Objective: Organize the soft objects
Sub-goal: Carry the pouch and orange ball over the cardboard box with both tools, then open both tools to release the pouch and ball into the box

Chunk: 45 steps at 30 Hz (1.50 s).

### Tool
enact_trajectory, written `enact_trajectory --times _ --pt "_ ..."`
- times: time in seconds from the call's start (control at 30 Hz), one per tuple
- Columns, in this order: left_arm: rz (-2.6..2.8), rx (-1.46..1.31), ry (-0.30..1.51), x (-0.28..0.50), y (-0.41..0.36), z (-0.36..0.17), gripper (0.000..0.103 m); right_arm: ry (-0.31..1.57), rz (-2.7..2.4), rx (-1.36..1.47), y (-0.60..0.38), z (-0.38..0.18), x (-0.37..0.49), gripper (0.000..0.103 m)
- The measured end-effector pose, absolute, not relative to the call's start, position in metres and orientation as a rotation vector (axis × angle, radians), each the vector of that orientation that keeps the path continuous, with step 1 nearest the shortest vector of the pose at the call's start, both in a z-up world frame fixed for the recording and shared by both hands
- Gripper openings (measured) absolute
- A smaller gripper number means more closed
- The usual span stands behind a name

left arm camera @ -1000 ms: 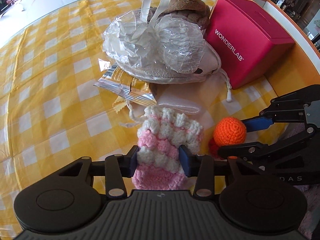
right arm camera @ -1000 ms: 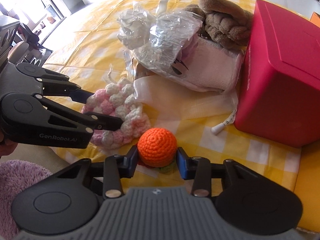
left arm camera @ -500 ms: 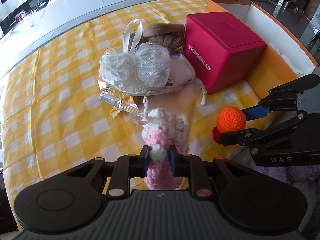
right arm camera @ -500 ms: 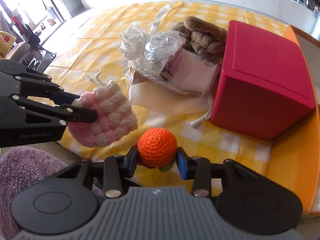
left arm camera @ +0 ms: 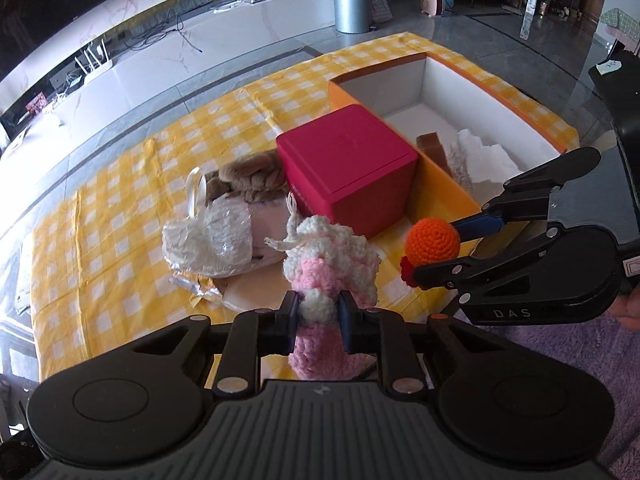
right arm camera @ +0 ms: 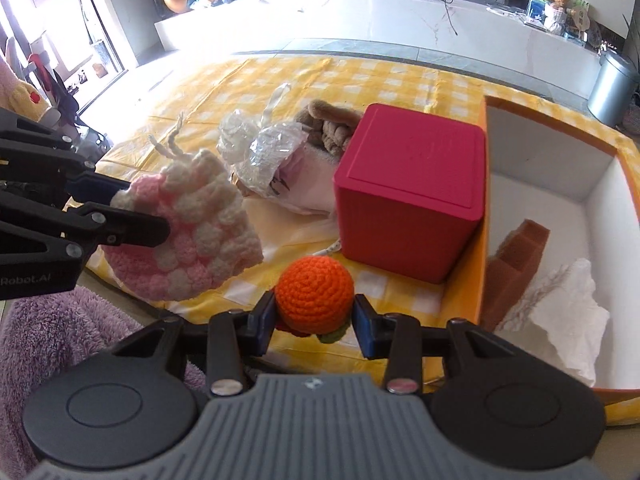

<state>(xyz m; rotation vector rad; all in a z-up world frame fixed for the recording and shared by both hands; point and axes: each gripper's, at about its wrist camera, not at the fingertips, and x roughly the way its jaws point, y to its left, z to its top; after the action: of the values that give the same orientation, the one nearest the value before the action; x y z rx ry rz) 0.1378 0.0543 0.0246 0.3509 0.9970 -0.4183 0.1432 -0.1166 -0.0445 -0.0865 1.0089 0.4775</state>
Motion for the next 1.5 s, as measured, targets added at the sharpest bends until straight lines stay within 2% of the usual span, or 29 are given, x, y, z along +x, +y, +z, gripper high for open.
enact_trajectory --times 0.33,0.57,0.77,1.03,1.33,1.5 --pt "-0.503 0.358 0.897 0.153 -0.026 0.054 0.023 0.890 0.384 -0.110 -0.199 0.003 0.133 0.040" --pt "-0.564 0.361 0.888 0.186 -0.083 0.045 0.023 0.885 0.303 -0.119 -0.259 0.013 0.145 0.040" --pt "-0.573 0.345 0.912 0.217 -0.113 0.025 0.023 0.921 0.269 -0.140 -0.288 -0.004 0.171 0.040" --pt "-0.614 0.364 1.059 0.245 -0.140 -0.027 0.023 1.001 0.261 -0.191 -0.302 -0.040 0.206 0.040" --pt "-0.501 0.509 1.036 0.279 -0.154 -0.060 0.023 1.037 0.289 -0.203 -0.306 -0.064 0.226 0.040" --pt "-0.492 0.534 1.090 0.289 -0.157 -0.087 0.023 1.048 0.303 -0.212 -0.302 -0.074 0.240 0.040"
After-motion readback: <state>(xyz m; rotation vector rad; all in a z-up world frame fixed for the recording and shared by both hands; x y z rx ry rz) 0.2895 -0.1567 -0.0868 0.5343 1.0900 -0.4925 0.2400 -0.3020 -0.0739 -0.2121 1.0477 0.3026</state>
